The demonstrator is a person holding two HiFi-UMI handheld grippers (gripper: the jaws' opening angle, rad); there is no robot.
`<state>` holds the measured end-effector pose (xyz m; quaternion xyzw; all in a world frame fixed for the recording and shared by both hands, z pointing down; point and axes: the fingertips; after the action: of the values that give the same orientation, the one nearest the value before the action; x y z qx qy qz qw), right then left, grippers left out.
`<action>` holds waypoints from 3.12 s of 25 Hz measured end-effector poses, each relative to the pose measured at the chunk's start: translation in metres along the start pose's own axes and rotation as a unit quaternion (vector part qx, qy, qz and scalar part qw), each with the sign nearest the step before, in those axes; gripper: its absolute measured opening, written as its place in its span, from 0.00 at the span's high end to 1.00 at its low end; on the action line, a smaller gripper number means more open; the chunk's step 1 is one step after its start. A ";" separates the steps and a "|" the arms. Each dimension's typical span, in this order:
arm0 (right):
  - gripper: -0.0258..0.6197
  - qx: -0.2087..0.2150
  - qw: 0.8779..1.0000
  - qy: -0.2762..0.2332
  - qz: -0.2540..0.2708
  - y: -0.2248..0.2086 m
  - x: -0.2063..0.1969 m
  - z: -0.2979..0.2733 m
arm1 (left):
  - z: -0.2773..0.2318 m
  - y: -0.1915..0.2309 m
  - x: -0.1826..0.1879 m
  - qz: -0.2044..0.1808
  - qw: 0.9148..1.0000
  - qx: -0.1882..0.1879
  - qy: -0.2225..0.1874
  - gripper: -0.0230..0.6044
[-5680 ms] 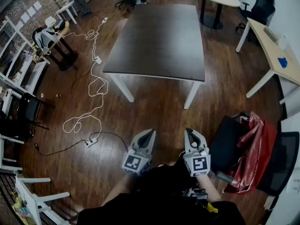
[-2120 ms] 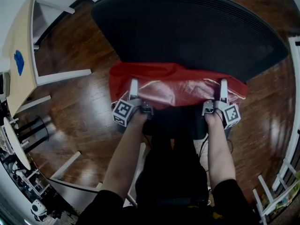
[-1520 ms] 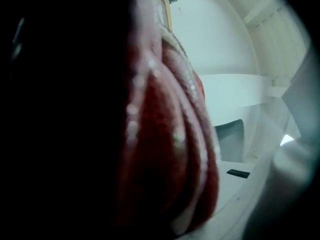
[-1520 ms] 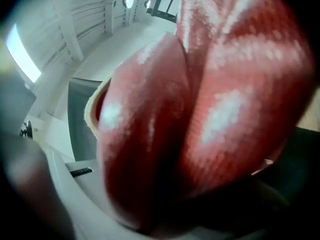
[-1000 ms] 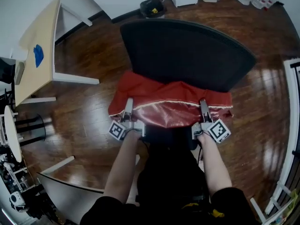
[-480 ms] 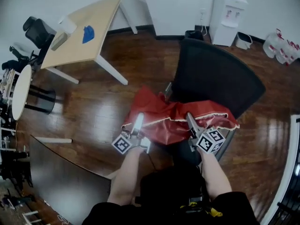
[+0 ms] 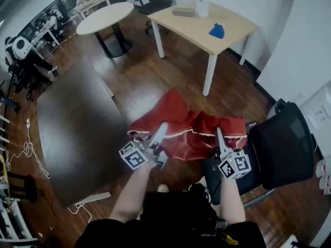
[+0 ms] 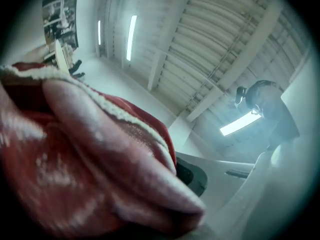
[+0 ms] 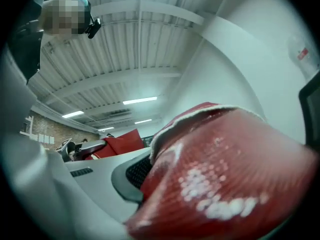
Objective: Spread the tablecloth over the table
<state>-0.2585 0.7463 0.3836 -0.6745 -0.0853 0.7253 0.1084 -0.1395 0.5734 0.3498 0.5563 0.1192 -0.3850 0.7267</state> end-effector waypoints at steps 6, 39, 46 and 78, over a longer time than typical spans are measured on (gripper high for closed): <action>0.91 0.129 0.990 -0.058 0.011 0.141 0.038 -0.089 | 0.140 -0.037 0.157 -0.068 0.983 0.032 -0.166 0.94; 0.91 0.816 0.572 0.074 -0.037 0.844 -0.166 0.013 | 0.784 -0.385 0.025 -0.398 0.480 0.496 -0.604 0.94; 0.91 0.835 0.545 0.066 -0.032 0.966 -0.190 0.048 | 0.873 -0.431 0.043 -0.409 0.446 0.528 -0.595 0.94; 0.91 0.792 0.599 0.110 -0.049 1.494 -0.381 -0.117 | 1.375 -0.370 0.393 -0.367 0.458 0.566 -0.579 0.94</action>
<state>-0.1794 -0.7969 0.3375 -0.3938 0.5023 0.4222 0.6437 -0.4809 -0.8639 0.3330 0.3992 -0.3797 -0.8328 -0.0539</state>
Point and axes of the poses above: the fingertips, and each gripper's own axes: z backward along the fingers, y to its left, x out of its top, and after that the axes turned 6 degrees about x, right-handed
